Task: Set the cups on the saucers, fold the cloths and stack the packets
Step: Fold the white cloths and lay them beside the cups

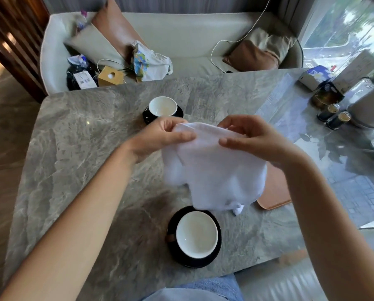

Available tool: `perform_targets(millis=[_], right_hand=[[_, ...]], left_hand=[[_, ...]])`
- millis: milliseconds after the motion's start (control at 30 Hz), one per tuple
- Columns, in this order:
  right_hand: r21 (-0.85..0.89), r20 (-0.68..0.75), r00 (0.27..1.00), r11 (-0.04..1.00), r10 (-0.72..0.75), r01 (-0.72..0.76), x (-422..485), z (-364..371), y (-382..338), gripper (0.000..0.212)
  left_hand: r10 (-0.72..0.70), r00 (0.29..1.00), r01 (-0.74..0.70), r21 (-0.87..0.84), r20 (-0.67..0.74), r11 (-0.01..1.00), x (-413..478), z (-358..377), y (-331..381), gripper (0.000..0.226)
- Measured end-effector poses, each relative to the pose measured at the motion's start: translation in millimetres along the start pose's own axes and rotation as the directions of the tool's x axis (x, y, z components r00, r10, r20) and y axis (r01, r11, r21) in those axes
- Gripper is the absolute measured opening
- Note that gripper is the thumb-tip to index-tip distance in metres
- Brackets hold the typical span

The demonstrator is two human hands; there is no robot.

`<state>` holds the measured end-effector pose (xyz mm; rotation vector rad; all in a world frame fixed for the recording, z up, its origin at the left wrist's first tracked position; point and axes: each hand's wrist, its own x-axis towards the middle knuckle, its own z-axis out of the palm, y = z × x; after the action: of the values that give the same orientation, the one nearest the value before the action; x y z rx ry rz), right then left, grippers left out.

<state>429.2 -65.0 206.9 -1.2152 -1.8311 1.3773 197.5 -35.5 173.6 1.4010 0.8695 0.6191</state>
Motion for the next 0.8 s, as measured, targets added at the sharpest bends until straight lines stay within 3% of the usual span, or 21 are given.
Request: perform_targets(millis=[100, 167, 300, 400, 500, 600, 667, 700, 767, 800], right_hand=[[-0.106, 0.148, 0.989, 0.994, 0.03, -0.015, -3, -16, -11, 0.045], [-0.118, 0.208, 0.978, 0.993, 0.021, 0.004, -2, -24, -18, 0.059], [-0.032, 0.265, 0.963, 0.998, -0.049, 0.059, 12, -29, -27, 0.057], [0.063, 0.271, 0.959, 0.996, -0.085, 0.07, 29, -19, -27, 0.046], [0.132, 0.342, 0.935, 0.99, -0.095, 0.053, 46, 0, -24, 0.042], [0.25, 0.418, 0.903, 0.968, -0.101, -0.008, 61, 19, -20, 0.034], [0.349, 0.449, 0.887, 0.935, -0.11, -0.061, 71, 33, -16, 0.03], [0.393, 0.454, 0.884, 0.916, -0.111, -0.086, 77, 40, -13, 0.029], [0.456, 0.456, 0.885, 0.88, -0.098, -0.137, 89, 55, -6, 0.029], [0.472, 0.46, 0.884, 0.865, -0.078, -0.169, 96, 63, -1, 0.031]], left_hand=[[0.08, 0.993, -0.089, -0.114, -0.083, 0.989, -20, -26, 6, 0.002], [0.107, 0.991, -0.119, -0.161, -0.085, 0.98, -35, -45, 10, 0.018], [0.104, 0.994, -0.105, -0.122, -0.011, 0.987, -72, -75, 18, 0.028], [-0.011, 1.0, 0.01, 0.102, 0.002, 0.995, -96, -97, 16, 0.024], [-0.228, 0.973, 0.197, 0.404, 0.029, 0.893, -121, -116, 9, 0.022], [-0.293, 0.956, 0.245, 0.457, 0.034, 0.855, -147, -129, -5, 0.019], [-0.221, 0.975, 0.209, 0.302, 0.004, 0.93, -163, -135, -21, 0.025], [-0.178, 0.982, 0.184, 0.12, -0.057, 0.976, -170, -139, -32, 0.034], [-0.122, 0.965, 0.058, -0.268, -0.232, 0.962, -181, -141, -53, 0.03], [-0.121, 0.941, -0.01, -0.382, -0.317, 0.924, -185, -140, -63, 0.022]])
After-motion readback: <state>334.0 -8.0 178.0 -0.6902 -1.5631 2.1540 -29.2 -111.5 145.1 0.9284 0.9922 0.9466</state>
